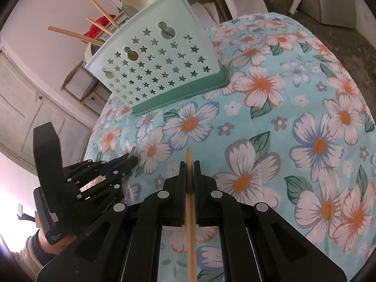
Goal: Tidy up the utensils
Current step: 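Grasp the last wooden chopstick with the left gripper while the right gripper holds its chopstick, then lower the left gripper's chopstick into the green basket and open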
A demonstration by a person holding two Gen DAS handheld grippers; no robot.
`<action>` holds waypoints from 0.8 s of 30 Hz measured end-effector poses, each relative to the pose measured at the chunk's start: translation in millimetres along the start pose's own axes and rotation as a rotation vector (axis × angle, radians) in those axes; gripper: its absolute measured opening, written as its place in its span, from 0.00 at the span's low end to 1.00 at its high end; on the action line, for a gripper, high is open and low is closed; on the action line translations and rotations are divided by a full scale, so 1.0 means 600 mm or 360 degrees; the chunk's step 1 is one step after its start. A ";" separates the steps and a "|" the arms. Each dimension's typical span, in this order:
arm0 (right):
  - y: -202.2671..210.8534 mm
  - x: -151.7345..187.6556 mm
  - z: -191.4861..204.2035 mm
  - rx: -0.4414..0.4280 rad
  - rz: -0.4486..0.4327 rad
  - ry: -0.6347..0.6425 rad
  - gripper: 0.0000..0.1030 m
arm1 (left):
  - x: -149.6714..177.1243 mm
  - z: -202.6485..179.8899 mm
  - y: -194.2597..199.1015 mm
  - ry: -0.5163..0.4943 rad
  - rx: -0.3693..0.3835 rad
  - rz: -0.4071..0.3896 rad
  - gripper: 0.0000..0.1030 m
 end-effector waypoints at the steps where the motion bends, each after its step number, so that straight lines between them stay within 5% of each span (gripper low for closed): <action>1: 0.001 -0.001 0.000 -0.0002 -0.0003 -0.0002 0.04 | -0.003 0.002 -0.001 0.0008 0.0015 0.0000 0.07; 10: 0.018 -0.017 -0.008 -0.0017 -0.0048 -0.0010 0.04 | -0.041 0.065 0.091 0.0183 0.0264 -0.0177 0.05; 18: 0.027 -0.037 -0.022 -0.0031 -0.0084 -0.0026 0.04 | -0.095 0.156 0.305 0.0343 0.0520 -0.0645 0.05; 24: 0.030 -0.043 -0.027 -0.0032 -0.0094 -0.0040 0.04 | -0.146 0.175 0.385 0.0361 0.0571 -0.0857 0.05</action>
Point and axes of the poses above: each gripper's, at about its wrist camera, not at the fingertips, and y roughly against the way its jaws point, z to its left, x to its underside, the point moved 5 cm from there along -y, roughly the way its jaws point, and after that the axes turned 8 degrees about z, right-handed, at the moved point
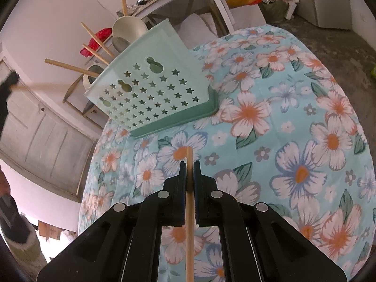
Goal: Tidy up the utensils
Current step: 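Lower the left gripper's chopstick into the green basket and open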
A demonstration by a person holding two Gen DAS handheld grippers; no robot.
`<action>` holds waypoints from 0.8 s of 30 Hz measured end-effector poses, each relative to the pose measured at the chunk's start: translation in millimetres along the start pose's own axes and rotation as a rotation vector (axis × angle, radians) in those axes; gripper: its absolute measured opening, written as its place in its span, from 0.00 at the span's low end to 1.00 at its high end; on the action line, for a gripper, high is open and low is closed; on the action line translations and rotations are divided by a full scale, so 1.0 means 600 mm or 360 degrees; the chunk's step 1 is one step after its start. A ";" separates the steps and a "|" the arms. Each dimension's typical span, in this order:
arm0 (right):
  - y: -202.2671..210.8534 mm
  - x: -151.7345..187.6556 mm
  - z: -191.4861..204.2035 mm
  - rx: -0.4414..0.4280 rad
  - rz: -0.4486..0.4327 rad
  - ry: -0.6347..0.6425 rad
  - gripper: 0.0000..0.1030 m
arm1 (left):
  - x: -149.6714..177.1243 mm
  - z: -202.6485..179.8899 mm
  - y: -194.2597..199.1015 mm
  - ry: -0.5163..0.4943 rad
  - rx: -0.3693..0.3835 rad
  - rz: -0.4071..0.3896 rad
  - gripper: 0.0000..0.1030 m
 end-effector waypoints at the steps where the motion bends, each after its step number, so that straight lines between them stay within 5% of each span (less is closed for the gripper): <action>1: 0.001 0.000 -0.001 0.0001 -0.0001 -0.0001 0.04 | -0.006 -0.003 0.000 -0.0006 -0.0004 -0.0015 0.05; 9: 0.011 -0.004 -0.007 0.0010 -0.0011 -0.0001 0.04 | -0.087 -0.028 0.020 -0.0041 0.0066 -0.0180 0.05; 16: 0.025 -0.006 -0.007 0.0014 -0.0030 0.0008 0.04 | -0.144 -0.032 0.021 -0.0085 -0.0082 -0.0343 0.05; 24: 0.027 -0.005 0.006 0.0020 -0.0024 0.0030 0.04 | -0.138 0.017 -0.078 0.0014 -0.0150 -0.0226 0.05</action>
Point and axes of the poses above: each gripper's, at about its wrist camera, not at the fingertips, and y roughly against the way its jaws point, z to its left, x to its underside, the point moved 5 cm from there along -y, roughly the way its jaws point, and after that the axes turned 8 degrees about z, right-handed, at the moved point
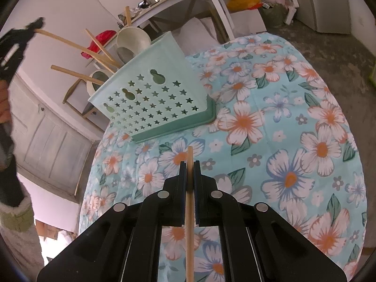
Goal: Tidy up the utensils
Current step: 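Lower the left gripper's chopstick into the green basket and open, then carry the right gripper's chopstick into the green basket and open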
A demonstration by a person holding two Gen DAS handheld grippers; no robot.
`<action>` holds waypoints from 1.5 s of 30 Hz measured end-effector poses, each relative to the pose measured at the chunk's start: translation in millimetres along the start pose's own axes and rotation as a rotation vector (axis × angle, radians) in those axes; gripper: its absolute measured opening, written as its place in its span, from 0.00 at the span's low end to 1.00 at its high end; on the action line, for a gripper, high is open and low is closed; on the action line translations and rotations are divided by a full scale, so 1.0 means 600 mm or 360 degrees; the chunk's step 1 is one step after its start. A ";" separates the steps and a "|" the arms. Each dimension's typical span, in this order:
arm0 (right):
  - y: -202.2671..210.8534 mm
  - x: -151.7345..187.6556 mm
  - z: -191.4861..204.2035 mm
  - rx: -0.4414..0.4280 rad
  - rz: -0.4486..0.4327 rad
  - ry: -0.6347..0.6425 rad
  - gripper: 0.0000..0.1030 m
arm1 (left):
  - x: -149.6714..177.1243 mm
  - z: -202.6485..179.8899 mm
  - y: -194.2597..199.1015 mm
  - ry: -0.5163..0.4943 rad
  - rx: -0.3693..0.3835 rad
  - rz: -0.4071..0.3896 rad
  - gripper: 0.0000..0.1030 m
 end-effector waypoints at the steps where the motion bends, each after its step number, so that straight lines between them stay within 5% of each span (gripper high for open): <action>1: 0.001 0.001 0.002 -0.0001 0.0000 0.0002 0.04 | 0.008 0.003 -0.015 0.0005 0.0008 0.0032 0.05; 6: 0.008 0.003 0.006 0.0007 -0.0009 0.0010 0.04 | 0.046 0.014 -0.048 0.0109 0.0158 0.0162 0.14; 9: 0.013 0.003 0.007 0.0023 -0.0008 0.0019 0.04 | 0.053 0.014 -0.023 0.0111 0.0185 0.0106 0.36; 16: 0.029 -0.003 0.027 0.0035 -0.0019 0.0076 0.04 | 0.064 0.017 0.074 0.0043 0.0191 -0.0028 0.56; 23: 0.036 -0.007 0.072 0.0117 0.0029 0.0261 0.04 | 0.154 0.065 0.139 0.0022 0.0064 0.0038 0.63; 28: 0.045 -0.013 0.106 0.0171 0.0046 0.0381 0.04 | 0.258 0.112 0.146 0.0117 -0.0020 0.0217 0.63; 37: 0.147 -0.114 0.215 0.0227 -0.0384 0.0517 0.04 | 0.442 0.145 0.134 0.0308 -0.0052 0.0525 0.63; 45: 0.212 -0.229 0.310 0.0211 -0.0717 0.0580 0.04 | 0.500 0.158 0.153 0.0382 -0.0097 0.0566 0.63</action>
Point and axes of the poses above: each gripper's, at about its wrist camera, not at the fingertips, and y roughly against the way its jaws point, z to its left, x to its underside, the point moved 5 cm from there along -y, roughly the way its jaws point, and after that the axes turned 8 degrees about z, right-handed, at the moved point
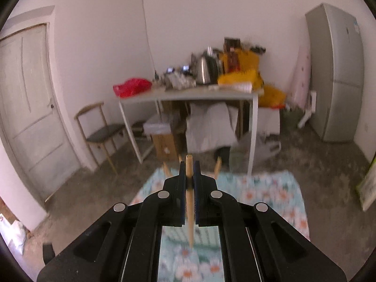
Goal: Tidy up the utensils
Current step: 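Carry the right gripper's chopstick into the green basket and open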
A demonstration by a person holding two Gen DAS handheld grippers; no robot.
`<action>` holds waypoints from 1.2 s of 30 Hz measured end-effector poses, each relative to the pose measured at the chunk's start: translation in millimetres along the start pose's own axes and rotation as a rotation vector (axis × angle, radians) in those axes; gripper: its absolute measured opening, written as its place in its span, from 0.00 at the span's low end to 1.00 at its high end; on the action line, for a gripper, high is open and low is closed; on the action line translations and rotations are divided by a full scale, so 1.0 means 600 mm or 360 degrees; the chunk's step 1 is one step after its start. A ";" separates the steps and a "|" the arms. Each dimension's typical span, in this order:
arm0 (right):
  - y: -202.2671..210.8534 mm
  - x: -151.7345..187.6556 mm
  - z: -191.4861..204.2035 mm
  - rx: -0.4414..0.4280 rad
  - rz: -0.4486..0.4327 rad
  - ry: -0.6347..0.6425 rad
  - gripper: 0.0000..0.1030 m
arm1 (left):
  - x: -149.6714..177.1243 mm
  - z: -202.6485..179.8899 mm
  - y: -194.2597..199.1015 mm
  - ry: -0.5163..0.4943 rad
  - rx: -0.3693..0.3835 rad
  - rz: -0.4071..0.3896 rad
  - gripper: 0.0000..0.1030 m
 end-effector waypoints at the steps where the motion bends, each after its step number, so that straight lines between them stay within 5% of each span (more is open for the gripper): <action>1: -0.005 -0.013 0.004 0.0013 -0.0020 0.0009 0.04 | 0.002 0.003 0.005 -0.0002 -0.0015 -0.0013 0.63; 15: -0.072 -0.037 -0.006 0.0157 -0.0079 0.0012 0.04 | -0.004 0.029 0.016 0.0025 -0.0068 -0.0059 0.65; 21: -0.123 0.010 -0.015 0.0107 0.0098 0.0011 0.04 | -0.002 0.033 0.015 0.0032 -0.0067 -0.0054 0.66; 25: -0.113 0.044 -0.028 0.0066 0.0133 -0.0039 0.21 | -0.005 0.029 0.018 0.0015 -0.0073 -0.0069 0.69; 36: 0.035 0.128 -0.068 -0.0091 -0.0020 -0.0245 0.45 | -0.035 -0.028 0.033 -0.0115 -0.0092 -0.0151 0.86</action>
Point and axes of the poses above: each gripper's, at about its wrist camera, not at the fingertips, and y roughly against the way its jaws point, z to its left, x to its underside, the point moved 5 cm from there along -y, roughly the way its jaws point, and after that the axes turned 8 degrees about z, right-handed, at the moved point
